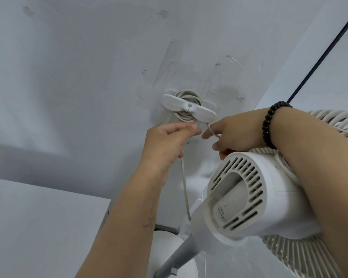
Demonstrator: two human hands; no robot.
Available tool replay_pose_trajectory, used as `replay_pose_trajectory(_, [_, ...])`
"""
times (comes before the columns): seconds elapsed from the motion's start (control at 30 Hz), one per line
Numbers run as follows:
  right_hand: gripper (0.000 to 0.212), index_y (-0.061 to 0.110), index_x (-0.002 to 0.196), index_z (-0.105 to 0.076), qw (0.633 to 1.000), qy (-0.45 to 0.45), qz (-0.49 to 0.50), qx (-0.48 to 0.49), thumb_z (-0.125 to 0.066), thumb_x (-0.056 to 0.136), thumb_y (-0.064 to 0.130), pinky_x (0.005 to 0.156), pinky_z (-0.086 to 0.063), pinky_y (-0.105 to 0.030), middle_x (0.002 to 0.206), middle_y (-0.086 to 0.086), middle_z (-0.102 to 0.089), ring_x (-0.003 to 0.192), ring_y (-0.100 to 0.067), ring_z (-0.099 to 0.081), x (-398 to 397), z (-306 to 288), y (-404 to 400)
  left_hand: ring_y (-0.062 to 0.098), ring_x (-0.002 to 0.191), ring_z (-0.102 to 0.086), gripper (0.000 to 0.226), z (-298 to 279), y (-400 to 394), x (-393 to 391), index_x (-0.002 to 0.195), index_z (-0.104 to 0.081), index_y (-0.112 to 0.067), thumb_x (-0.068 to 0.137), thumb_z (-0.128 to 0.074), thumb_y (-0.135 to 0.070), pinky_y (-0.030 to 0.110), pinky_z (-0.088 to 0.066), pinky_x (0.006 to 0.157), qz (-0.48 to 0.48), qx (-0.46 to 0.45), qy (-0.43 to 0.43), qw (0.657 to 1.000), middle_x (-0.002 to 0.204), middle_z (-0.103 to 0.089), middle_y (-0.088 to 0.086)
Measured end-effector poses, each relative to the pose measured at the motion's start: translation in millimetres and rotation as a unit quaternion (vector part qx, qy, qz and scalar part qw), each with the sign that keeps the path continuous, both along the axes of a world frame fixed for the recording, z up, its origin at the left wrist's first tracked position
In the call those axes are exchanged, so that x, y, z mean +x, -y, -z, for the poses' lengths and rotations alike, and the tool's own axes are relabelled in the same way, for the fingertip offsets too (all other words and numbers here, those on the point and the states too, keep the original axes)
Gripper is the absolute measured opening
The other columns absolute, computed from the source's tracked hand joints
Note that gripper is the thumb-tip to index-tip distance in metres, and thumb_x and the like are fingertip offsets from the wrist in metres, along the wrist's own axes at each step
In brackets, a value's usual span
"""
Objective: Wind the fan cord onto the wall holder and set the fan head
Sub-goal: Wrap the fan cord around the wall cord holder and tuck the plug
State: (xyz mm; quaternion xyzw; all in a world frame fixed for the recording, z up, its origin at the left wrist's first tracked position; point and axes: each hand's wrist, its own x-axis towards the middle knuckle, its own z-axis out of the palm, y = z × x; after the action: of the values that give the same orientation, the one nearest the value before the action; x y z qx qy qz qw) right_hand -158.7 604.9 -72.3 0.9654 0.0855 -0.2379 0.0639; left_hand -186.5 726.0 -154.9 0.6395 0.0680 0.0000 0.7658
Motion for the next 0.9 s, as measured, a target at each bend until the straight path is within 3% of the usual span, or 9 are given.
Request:
replay_pose_trajectory(0.13, [0.055,0.033,0.145,-0.031,0.996,-0.067,0.021,0.052,-0.052,0.096,0.021,0.095,-0.044,-0.027,0.107,0.004,-0.048,0.096,-0.011,-0.047,-6,-5,1,-0.006,0.039,-0.048,0.006,-1,1,0,0.086,-0.078,-0.025,0.081,-0.075,-0.027,0.021,-0.039,0.058,-0.003,0.006,-0.003,1.000,0.090,-0.076,-0.013])
replay_pose_trajectory(0.3, [0.063,0.038,0.144,-0.030,0.991,-0.114,0.022,0.068,-0.059,0.092,0.018,0.103,-0.044,-0.034,0.136,0.001,-0.054,0.115,-0.015,-0.053,-9,-8,0,-0.006,0.040,-0.051,0.011,-4,3,-1,0.091,-0.078,-0.025,0.082,-0.074,-0.030,0.018,-0.038,0.059,0.010,0.002,-0.001,1.000,0.050,-0.063,-0.016])
replay_pose_trajectory(0.37, [0.059,0.038,0.144,-0.030,0.990,-0.120,0.013,0.068,-0.057,0.094,0.022,0.103,-0.044,-0.033,0.130,0.004,-0.056,0.109,-0.011,-0.054,-10,-9,-1,-0.007,0.058,-0.065,0.010,-4,5,-1,0.091,-0.078,-0.024,0.082,-0.074,-0.028,0.018,-0.040,0.064,0.016,-0.012,0.003,1.000,0.073,-0.070,-0.016])
replay_pose_trajectory(0.43, [0.055,0.039,0.144,-0.031,0.992,-0.111,-0.005,0.055,-0.054,0.096,0.027,0.104,-0.042,-0.031,0.130,0.007,-0.055,0.103,-0.007,-0.050,-10,-9,-2,-0.010,0.084,-0.052,0.010,-6,7,-1,0.090,-0.078,-0.023,0.082,-0.074,-0.027,0.019,-0.042,0.073,0.015,-0.023,0.003,1.000,0.085,-0.062,-0.021])
replay_pose_trajectory(0.5, [0.054,0.040,0.144,-0.032,0.993,-0.107,-0.014,0.054,-0.053,0.096,0.030,0.105,-0.041,-0.031,0.133,0.008,-0.052,0.102,-0.005,-0.049,-10,-9,-2,-0.008,0.075,-0.061,0.010,-6,7,0,0.089,-0.078,-0.022,0.082,-0.074,-0.027,0.020,-0.041,0.075,0.017,-0.022,0.003,1.000,0.072,-0.070,-0.014])
replay_pose_trajectory(0.57, [0.053,0.039,0.143,-0.034,0.991,-0.115,-0.008,0.070,-0.055,0.095,0.030,0.104,-0.042,-0.031,0.122,0.011,-0.055,0.097,-0.004,-0.050,-9,-8,-1,-0.007,0.045,-0.058,0.006,-5,7,0,0.087,-0.077,-0.022,0.082,-0.075,-0.026,0.019,-0.041,0.073,0.015,-0.017,0.006,1.000,0.048,-0.063,-0.015])
replay_pose_trajectory(0.7, [0.040,0.031,0.131,-0.052,0.990,-0.112,0.000,0.086,-0.060,0.092,0.029,0.100,-0.045,-0.030,0.096,0.018,-0.056,0.089,-0.004,-0.056,-9,-8,-1,-0.007,0.046,-0.052,0.005,-4,10,3,0.084,-0.078,-0.024,0.080,-0.076,-0.024,0.021,-0.042,0.076,0.002,-0.021,-0.001,1.000,0.056,-0.065,-0.019])
replay_pose_trajectory(0.8, [0.028,0.022,0.119,-0.060,0.992,-0.100,-0.017,0.074,-0.059,0.093,0.031,0.095,-0.048,-0.028,0.094,0.013,-0.066,0.088,-0.005,-0.063,-10,-8,-2,-0.006,0.050,-0.056,0.003,-3,12,4,0.082,-0.078,-0.026,0.080,-0.076,-0.024,0.021,-0.042,0.075,-0.006,-0.020,0.006,1.000,0.069,-0.072,-0.016])
replay_pose_trajectory(0.9, [0.020,0.025,0.109,-0.063,0.993,-0.082,-0.017,0.078,-0.060,0.091,0.035,0.095,-0.050,-0.034,0.096,0.007,-0.071,0.090,-0.009,-0.066,-8,-6,0,-0.006,0.041,-0.051,0.004,-2,11,3,0.082,-0.076,-0.026,0.080,-0.077,-0.023,0.019,-0.041,0.072,0.004,-0.024,0.014,1.000,0.059,-0.067,-0.018])
